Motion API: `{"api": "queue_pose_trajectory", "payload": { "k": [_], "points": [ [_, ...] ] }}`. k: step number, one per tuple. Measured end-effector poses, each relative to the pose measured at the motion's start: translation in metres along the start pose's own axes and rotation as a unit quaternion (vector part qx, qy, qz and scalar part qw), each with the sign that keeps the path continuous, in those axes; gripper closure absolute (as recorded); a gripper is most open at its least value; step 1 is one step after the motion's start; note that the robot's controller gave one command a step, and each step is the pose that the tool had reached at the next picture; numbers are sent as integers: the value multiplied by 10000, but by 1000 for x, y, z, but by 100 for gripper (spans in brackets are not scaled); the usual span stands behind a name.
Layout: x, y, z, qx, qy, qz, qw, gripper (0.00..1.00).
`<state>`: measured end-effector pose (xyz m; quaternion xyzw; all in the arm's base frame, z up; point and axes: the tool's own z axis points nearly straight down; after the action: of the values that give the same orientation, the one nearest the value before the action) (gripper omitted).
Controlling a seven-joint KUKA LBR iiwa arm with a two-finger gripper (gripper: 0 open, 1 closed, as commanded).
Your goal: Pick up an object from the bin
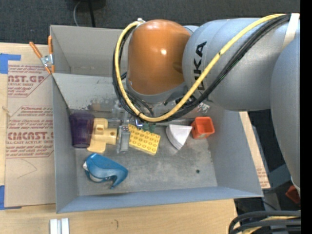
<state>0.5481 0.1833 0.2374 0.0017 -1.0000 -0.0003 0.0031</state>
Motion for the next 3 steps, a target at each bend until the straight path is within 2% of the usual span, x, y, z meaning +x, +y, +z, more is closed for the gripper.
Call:
{"api": "queue_pose_trajectory", "payload": {
  "k": [1, 2, 3],
  "points": [
    [-2, -1, -5, -8, -39, 11, 10000, 0],
    [-14, -11, 46, -20, -58, 29, 10000, 0],
    [-11, -13, 108, -11, -54, -147, 9999, 0]
  ]
}}
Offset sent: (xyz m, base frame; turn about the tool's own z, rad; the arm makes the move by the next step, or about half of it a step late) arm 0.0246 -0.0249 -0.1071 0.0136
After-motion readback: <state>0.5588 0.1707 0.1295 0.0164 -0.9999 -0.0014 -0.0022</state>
